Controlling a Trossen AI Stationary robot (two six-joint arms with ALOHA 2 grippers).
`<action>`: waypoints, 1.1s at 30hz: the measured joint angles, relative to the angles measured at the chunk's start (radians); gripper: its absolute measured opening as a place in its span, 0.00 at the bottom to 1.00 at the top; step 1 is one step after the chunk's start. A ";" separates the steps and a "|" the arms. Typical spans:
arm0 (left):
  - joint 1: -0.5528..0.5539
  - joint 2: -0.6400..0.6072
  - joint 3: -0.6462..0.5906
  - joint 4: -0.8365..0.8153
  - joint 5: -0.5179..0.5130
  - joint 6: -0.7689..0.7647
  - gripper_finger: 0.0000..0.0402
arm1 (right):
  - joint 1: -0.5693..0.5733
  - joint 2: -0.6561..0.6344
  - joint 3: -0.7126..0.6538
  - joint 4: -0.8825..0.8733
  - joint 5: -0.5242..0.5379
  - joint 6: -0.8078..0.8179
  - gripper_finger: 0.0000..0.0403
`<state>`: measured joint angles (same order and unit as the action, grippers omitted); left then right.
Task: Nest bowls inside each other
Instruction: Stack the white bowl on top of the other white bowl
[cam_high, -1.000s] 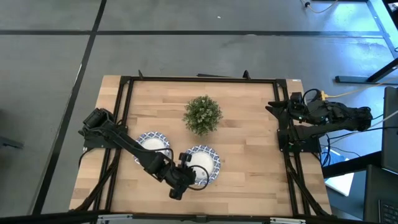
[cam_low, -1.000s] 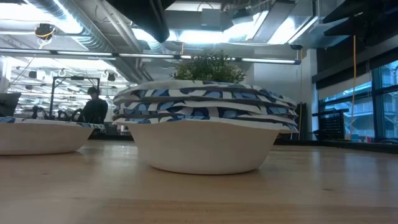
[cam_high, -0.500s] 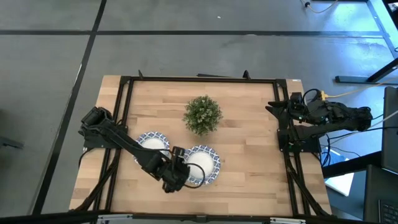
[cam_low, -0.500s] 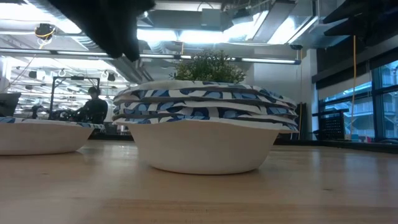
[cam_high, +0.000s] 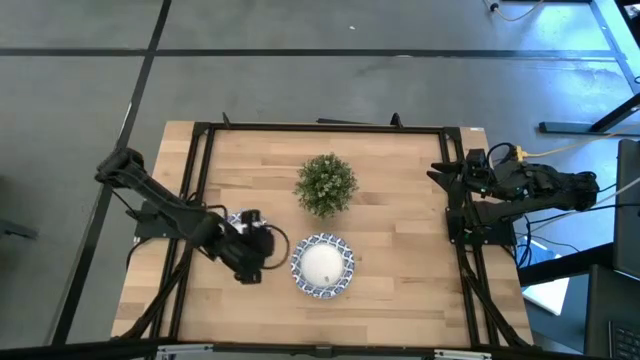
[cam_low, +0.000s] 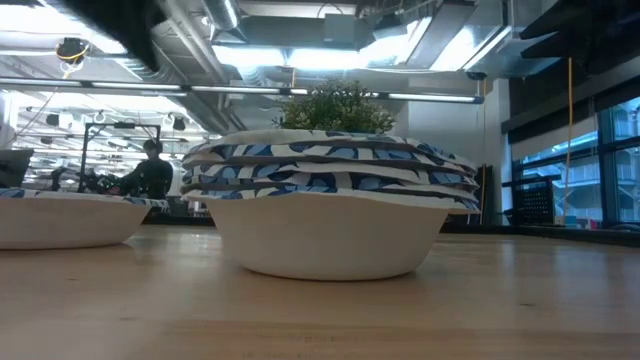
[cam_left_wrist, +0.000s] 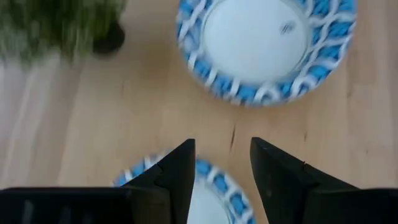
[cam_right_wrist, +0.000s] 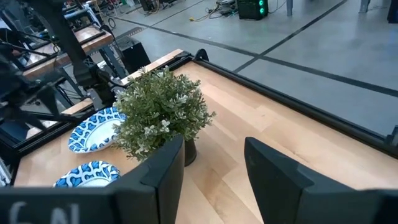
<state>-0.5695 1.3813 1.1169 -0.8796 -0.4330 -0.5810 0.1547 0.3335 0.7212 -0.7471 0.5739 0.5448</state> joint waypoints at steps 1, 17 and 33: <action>-0.007 -0.022 -0.032 -0.002 0.002 -0.039 0.37 | 0.000 0.000 0.000 0.000 0.000 0.000 0.42; -0.160 -0.109 -0.293 0.211 0.071 -0.336 0.37 | 0.000 0.000 0.000 0.000 0.001 0.002 0.42; -0.160 -0.109 -0.293 0.197 0.142 -0.389 0.37 | 0.000 0.000 0.000 0.001 0.000 0.003 0.42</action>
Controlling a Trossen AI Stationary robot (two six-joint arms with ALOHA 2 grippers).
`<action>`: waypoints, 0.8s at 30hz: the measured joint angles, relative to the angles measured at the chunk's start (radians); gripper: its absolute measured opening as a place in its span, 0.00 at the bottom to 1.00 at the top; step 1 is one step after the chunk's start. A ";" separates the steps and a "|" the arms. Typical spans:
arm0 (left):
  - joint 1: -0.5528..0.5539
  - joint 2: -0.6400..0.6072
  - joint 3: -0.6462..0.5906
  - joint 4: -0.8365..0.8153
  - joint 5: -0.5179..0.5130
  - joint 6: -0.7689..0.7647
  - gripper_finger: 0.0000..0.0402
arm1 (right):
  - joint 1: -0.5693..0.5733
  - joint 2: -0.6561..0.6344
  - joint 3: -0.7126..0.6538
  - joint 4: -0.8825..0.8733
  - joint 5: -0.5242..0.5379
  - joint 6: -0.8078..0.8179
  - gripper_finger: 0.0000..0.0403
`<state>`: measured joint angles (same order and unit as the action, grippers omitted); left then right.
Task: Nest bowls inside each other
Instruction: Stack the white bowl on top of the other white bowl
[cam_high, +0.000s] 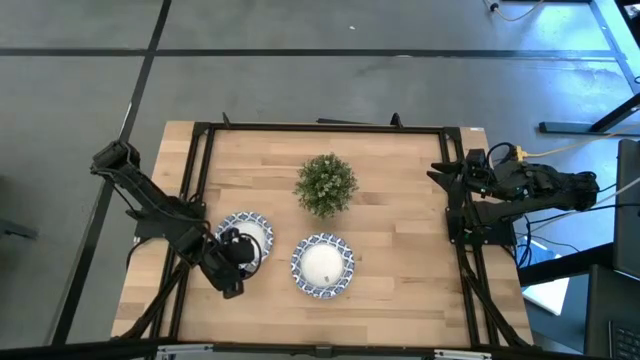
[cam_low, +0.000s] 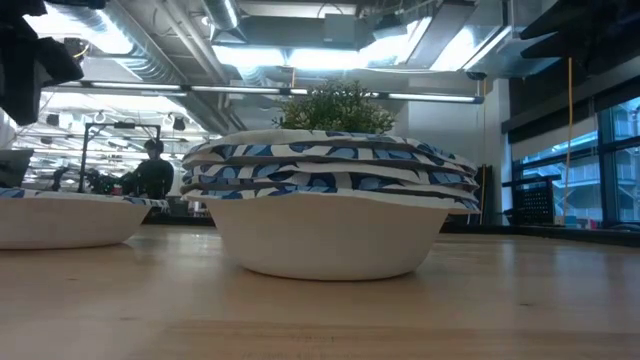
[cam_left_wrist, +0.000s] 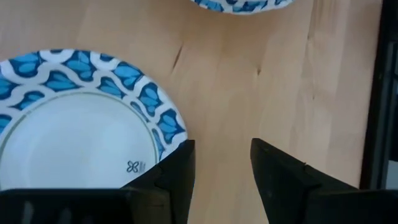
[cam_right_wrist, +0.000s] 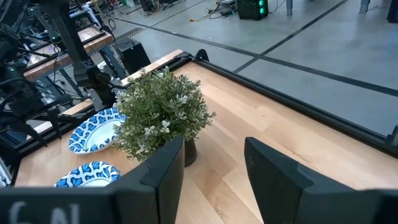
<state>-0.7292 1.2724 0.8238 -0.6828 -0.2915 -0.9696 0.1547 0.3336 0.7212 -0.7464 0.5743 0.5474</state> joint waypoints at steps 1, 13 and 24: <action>0.000 0.000 0.000 -0.007 0.005 -0.005 0.38 | 0.000 0.000 0.000 0.000 0.000 0.000 0.42; 0.000 0.000 0.000 -0.060 0.020 -0.019 0.54 | 0.000 0.000 0.000 0.000 0.000 -0.002 0.42; 0.000 0.001 0.000 -0.014 -0.013 -0.042 0.54 | 0.000 0.000 0.000 0.000 0.000 -0.002 0.42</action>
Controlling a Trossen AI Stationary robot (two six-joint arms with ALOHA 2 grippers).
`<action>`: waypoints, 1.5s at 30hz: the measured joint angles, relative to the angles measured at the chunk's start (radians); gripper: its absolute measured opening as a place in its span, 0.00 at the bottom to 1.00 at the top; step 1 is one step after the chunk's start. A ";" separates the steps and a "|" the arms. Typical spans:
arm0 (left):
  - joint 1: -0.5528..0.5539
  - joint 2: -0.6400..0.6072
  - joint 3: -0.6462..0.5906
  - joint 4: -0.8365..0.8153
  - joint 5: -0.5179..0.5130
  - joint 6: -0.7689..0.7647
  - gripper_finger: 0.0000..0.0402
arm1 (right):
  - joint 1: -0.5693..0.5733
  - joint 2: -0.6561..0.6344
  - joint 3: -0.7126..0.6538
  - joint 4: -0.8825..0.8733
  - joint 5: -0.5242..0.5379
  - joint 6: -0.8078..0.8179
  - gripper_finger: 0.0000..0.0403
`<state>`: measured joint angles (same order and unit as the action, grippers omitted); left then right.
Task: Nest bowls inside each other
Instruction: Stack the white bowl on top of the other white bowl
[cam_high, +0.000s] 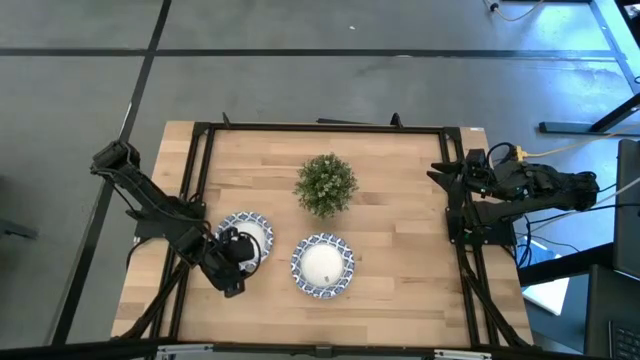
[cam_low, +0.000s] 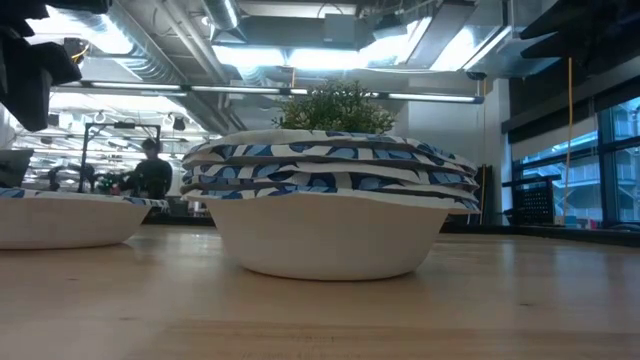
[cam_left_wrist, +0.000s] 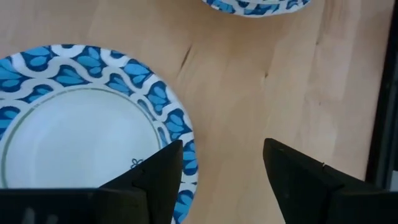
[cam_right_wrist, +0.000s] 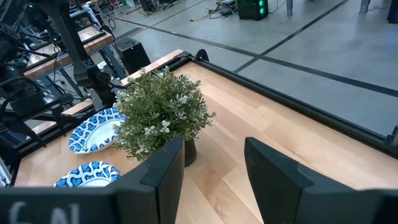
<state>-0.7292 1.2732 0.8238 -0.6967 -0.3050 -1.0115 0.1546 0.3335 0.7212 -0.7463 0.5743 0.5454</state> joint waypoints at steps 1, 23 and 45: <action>0.000 0.000 0.000 -0.007 -0.001 -0.006 0.54 | 0.000 0.000 0.000 0.000 0.000 0.000 0.42; 0.002 0.249 0.000 -0.077 0.068 -0.053 0.53 | 0.000 0.000 0.000 0.001 0.000 0.016 0.42; 0.002 0.256 0.000 -0.081 0.081 -0.030 0.27 | 0.000 0.000 0.000 0.001 0.000 0.003 0.42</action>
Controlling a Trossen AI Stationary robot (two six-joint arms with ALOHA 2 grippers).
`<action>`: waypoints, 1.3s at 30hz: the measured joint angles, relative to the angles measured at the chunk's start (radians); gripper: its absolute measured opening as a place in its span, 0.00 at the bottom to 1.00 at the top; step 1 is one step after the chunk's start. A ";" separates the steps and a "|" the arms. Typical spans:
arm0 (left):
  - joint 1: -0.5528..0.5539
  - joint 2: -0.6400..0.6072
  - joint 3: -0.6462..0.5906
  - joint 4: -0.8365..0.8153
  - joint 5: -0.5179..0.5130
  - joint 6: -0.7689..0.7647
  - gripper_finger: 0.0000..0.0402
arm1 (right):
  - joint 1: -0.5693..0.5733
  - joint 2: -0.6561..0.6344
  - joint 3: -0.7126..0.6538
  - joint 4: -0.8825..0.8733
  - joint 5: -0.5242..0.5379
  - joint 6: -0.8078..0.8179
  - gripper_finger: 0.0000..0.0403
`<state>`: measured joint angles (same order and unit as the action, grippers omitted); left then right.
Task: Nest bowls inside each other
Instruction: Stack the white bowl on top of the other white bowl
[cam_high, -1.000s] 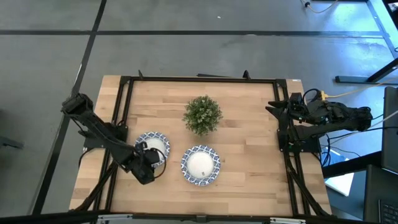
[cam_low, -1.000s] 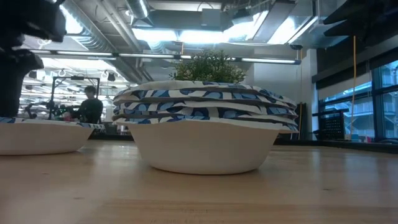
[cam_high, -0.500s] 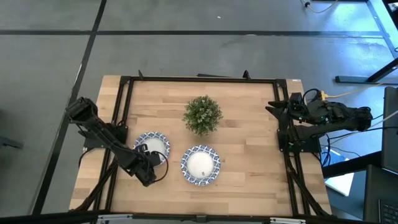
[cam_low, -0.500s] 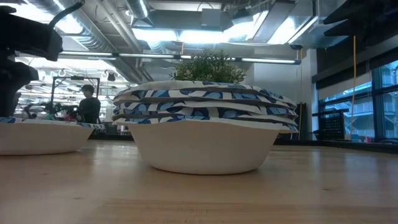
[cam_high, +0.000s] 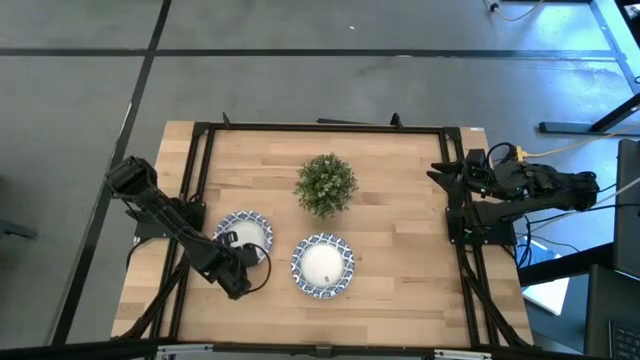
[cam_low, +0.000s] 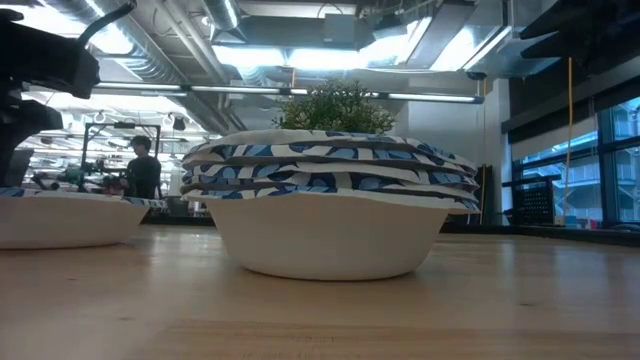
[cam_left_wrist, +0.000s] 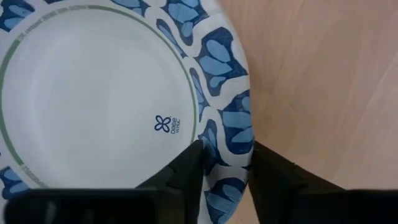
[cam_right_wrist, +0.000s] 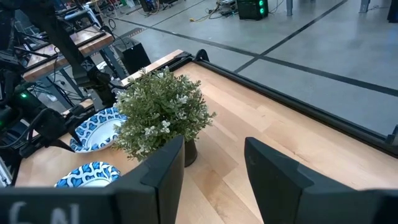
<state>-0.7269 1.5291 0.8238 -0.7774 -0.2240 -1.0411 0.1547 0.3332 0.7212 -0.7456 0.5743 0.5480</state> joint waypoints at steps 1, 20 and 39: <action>0.000 0.000 0.000 0.000 0.002 0.002 0.26 | 0.000 0.000 0.000 0.000 0.000 0.000 0.42; 0.000 -0.064 0.000 -0.060 0.022 0.005 0.01 | 0.000 0.000 0.000 0.000 0.000 0.010 0.42; 0.005 -0.249 0.188 -0.050 -0.204 0.181 0.00 | 0.000 0.000 0.000 0.000 0.000 0.020 0.42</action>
<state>-0.7223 1.2804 1.0116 -0.8279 -0.4285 -0.8605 0.1547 0.3336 0.7212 -0.7460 0.5739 0.5680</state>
